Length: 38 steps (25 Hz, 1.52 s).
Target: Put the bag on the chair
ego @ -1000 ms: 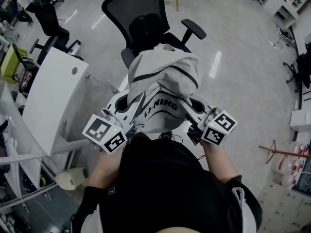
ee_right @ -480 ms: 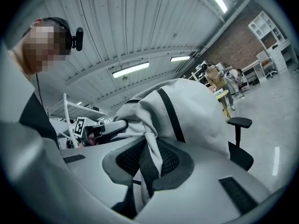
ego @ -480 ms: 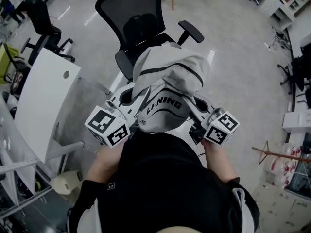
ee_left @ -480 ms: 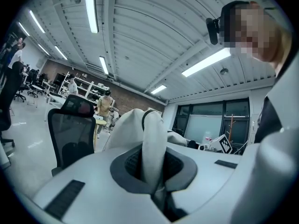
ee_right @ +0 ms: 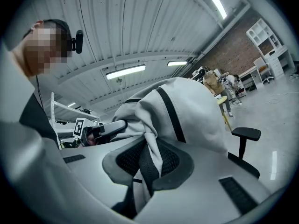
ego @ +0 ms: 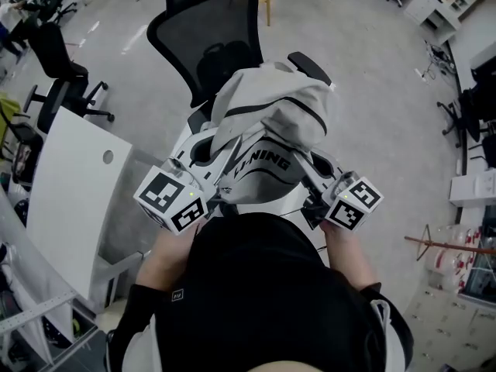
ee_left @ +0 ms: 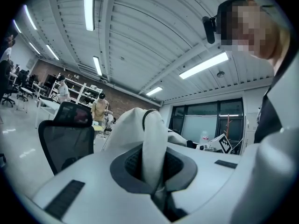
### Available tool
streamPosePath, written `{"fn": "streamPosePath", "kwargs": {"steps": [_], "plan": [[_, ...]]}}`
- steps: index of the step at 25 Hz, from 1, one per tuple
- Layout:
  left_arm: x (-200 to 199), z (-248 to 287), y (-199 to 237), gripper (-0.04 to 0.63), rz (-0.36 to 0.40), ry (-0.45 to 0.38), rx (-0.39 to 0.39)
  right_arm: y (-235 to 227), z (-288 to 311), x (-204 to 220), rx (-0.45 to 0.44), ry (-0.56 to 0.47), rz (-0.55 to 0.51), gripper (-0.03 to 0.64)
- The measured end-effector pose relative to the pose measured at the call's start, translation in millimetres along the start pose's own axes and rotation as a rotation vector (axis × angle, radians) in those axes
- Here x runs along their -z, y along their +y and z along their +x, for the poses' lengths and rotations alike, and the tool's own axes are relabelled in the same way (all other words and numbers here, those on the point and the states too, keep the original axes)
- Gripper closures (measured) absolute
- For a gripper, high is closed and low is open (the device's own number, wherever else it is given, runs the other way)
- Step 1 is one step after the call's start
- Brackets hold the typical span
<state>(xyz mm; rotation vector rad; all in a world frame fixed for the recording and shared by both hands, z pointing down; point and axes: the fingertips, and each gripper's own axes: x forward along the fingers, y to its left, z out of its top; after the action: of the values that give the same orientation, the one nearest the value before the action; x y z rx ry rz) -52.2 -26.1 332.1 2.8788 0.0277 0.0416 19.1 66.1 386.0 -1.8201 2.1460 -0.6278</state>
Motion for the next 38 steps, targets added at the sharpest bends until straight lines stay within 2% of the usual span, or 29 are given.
{"fn": "streamPosePath", "kwargs": {"steps": [4,10,23,28,35,38], "plan": [[-28.5,-9.6,62.6,0.572,0.012,-0.016,0.016,3.0,67.4,-17.5,0.007,-0.007,-0.011,0.557],[-33.8,-11.8,63.1,0.573,0.045,-0.036,-0.004,5.9,68.3,-20.4,-0.021,-0.021,-0.02,0.558],[-26.0,-9.9,68.9,0.572,0.028,-0.036,-0.073,-6.1,74.5,-17.4,-0.101,-0.002,0.02,0.558],[-46.2,32.1,122.5,0.572,0.016,-0.027,-0.107,-52.0,122.6,-50.7,-0.123,0.009,0.042,0.558],[-65.5,112.5,127.3,0.573,0.036,-0.052,-0.135,-121.4,116.6,-104.9,-0.163,0.015,0.031,0.558],[-69.5,137.1,134.4,0.574,0.005,-0.071,-0.164,-146.0,117.7,-127.3,-0.185,0.035,-0.001,0.558]]}}
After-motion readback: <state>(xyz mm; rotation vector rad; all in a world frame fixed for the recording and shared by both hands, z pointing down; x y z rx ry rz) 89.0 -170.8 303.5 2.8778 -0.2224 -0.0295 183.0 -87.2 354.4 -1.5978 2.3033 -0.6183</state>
